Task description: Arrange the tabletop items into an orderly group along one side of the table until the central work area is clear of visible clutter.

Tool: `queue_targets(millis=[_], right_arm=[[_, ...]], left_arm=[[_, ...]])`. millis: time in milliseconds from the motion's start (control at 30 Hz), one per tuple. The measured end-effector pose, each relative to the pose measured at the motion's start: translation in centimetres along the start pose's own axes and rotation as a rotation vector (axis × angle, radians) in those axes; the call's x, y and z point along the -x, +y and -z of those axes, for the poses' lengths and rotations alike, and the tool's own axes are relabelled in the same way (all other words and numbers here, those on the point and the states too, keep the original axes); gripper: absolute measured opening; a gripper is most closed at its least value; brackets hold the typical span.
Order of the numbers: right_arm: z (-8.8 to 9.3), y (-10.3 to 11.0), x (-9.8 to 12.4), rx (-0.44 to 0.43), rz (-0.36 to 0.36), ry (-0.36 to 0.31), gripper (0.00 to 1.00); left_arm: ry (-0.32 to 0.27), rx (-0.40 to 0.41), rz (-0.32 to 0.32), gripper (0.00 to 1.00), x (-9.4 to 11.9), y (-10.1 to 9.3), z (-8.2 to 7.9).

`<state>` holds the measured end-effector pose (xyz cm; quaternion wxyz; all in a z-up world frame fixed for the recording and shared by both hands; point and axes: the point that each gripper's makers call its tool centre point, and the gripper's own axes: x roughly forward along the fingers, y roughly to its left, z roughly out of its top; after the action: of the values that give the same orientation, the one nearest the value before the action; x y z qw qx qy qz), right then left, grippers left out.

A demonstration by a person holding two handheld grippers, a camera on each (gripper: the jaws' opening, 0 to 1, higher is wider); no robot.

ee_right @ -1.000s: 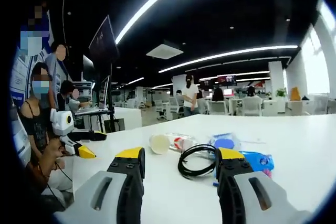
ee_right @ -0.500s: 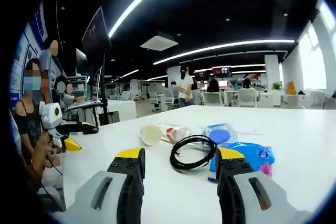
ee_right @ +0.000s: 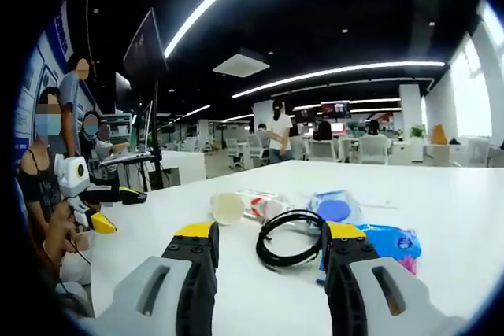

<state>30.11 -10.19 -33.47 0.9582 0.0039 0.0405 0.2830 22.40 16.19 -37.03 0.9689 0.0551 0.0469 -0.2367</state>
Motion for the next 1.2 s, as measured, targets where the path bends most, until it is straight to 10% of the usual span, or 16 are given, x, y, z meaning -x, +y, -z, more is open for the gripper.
queue_targets(millis=[1200], right_arm=[[-4.4,-1.8,-5.4,0.007,0.012,-0.047,0.5]], left_arm=[[-0.014,0.012,0.012,0.85,-1.1,-0.2,-0.4]])
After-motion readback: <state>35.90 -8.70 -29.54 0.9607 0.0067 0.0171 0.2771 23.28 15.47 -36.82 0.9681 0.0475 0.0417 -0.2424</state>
